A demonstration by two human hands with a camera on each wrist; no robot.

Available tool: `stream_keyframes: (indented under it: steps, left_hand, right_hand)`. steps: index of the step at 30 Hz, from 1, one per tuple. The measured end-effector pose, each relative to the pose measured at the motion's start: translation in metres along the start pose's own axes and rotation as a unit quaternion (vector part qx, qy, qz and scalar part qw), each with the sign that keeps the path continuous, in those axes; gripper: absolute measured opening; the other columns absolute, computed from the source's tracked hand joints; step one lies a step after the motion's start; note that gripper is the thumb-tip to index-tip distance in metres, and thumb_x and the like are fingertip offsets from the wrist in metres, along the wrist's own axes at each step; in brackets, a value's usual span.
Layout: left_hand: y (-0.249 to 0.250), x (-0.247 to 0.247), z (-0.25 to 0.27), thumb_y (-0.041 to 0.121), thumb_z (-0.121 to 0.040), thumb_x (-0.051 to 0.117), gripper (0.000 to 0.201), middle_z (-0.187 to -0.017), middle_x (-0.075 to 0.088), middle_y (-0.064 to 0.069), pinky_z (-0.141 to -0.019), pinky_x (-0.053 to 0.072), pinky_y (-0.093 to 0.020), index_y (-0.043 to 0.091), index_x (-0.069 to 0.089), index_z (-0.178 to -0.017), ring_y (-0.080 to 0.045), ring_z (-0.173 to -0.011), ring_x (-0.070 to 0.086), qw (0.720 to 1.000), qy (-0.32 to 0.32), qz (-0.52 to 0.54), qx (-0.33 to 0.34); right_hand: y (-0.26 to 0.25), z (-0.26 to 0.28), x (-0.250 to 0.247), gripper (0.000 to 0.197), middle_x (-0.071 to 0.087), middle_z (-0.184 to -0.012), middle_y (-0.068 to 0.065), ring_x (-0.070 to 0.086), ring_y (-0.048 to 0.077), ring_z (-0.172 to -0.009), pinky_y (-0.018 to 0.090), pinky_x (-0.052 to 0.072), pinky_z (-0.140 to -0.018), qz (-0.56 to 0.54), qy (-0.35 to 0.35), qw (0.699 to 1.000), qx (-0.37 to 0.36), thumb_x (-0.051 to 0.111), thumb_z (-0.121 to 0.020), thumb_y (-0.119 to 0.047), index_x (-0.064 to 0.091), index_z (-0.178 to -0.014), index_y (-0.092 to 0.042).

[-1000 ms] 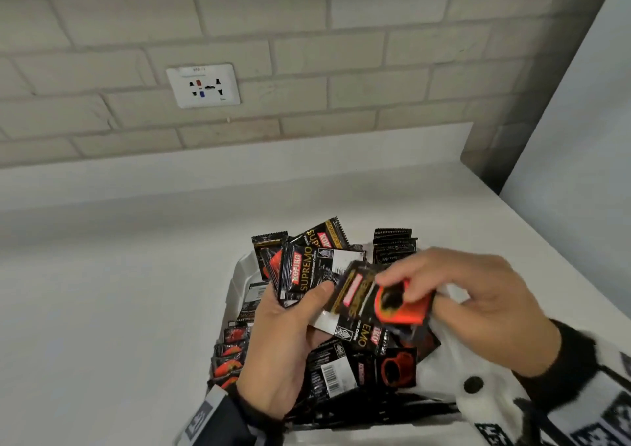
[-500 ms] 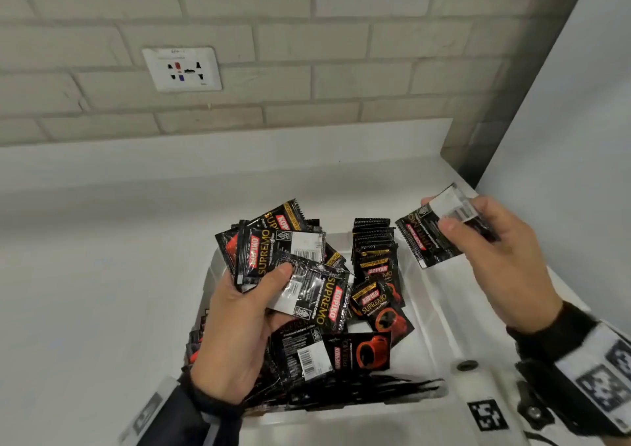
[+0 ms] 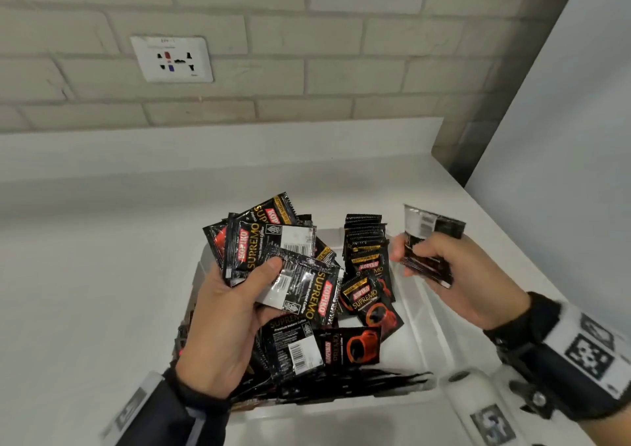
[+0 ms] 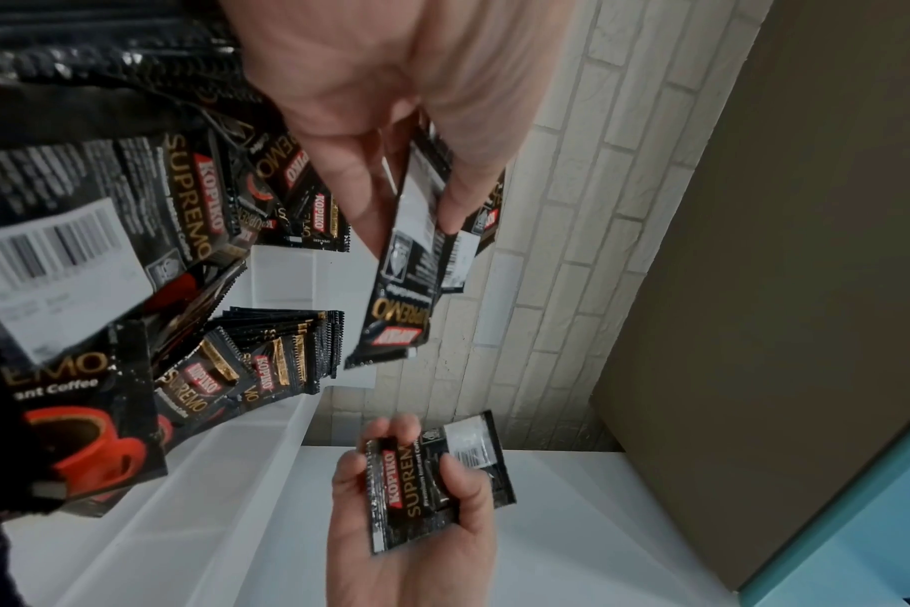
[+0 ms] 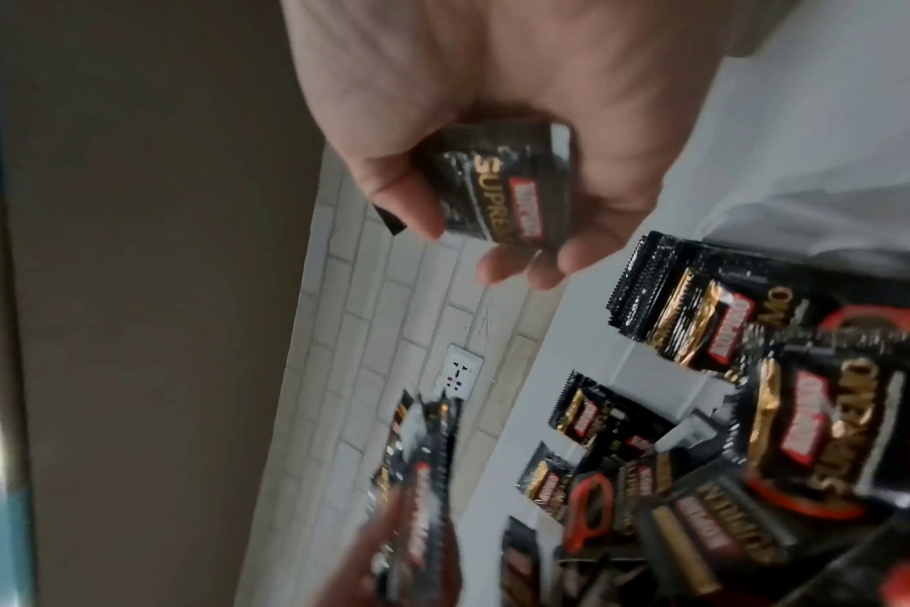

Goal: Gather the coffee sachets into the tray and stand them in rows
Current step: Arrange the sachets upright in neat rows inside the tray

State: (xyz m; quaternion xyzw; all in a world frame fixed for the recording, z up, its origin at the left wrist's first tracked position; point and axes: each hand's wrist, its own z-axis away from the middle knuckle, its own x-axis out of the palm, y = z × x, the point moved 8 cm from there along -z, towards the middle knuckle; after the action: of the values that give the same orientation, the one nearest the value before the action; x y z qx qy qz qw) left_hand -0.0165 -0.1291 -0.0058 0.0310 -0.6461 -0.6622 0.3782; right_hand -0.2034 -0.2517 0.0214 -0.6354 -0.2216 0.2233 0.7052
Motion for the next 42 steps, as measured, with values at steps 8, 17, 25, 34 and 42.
stream_keyframes:
  steps: [8,17,25,34,42]
  left_hand:
    - [0.004,-0.007,-0.002,0.005,-0.074,0.060,0.034,-0.077,0.072,-0.001,-0.041,0.049,-0.018,0.011,0.056,-0.108,-0.011,-0.058,0.067,1.000,0.014,-0.006,0.003]
    - [0.012,-0.014,-0.001,0.020,-0.057,0.067,0.040,-0.071,0.071,0.001,-0.040,0.047,-0.015,0.013,0.060,-0.095,-0.006,-0.054,0.065,0.999,0.024,-0.038,0.030]
    - [0.020,-0.014,0.001,0.026,-0.048,0.069,0.051,-0.070,0.070,0.004,-0.039,0.043,-0.013,0.014,0.058,-0.096,-0.004,-0.052,0.062,0.997,0.014,-0.060,0.054]
    - [0.022,-0.013,0.002,0.024,-0.048,0.067,0.043,-0.066,0.069,0.005,-0.037,0.043,-0.012,0.017,0.059,-0.089,-0.003,-0.049,0.061,0.997,0.010,-0.057,0.052]
    - [0.019,-0.022,-0.002,0.026,-0.046,0.070,0.048,-0.070,0.070,0.002,-0.038,0.045,-0.014,0.014,0.059,-0.092,-0.005,-0.051,0.062,0.997,0.019,-0.057,0.044]
  right_hand:
    - [-0.010,-0.009,-0.003,0.053,0.046,-0.063,-0.009,0.040,0.003,-0.053,0.012,0.036,-0.051,0.189,-0.065,0.980,-0.006,0.067,-0.048,-0.055,0.044,-0.074,-0.015]
    - [-0.031,-0.023,-0.009,0.028,0.048,-0.092,-0.021,0.048,-0.001,-0.079,0.015,0.037,-0.072,0.579,-0.112,0.803,-0.084,0.063,-0.084,-0.014,0.050,-0.098,-0.035]
    - [0.001,-0.024,0.044,0.026,0.055,-0.089,-0.012,0.042,0.001,-0.083,0.019,0.036,-0.073,0.683,-0.271,0.675,-0.071,0.059,-0.087,-0.034,0.060,-0.112,-0.027]
    - [0.034,-0.038,0.083,0.035,0.042,-0.072,-0.005,0.039,0.007,-0.058,0.021,0.031,-0.051,0.743,-0.363,0.559,-0.063,0.058,-0.088,-0.012,0.045,-0.120,-0.017]
    - [0.049,-0.043,0.083,0.052,0.045,-0.127,0.007,0.048,0.017,-0.096,0.023,0.032,-0.066,0.744,-0.398,0.535,-0.056,0.062,-0.084,-0.006,0.039,-0.129,-0.015]
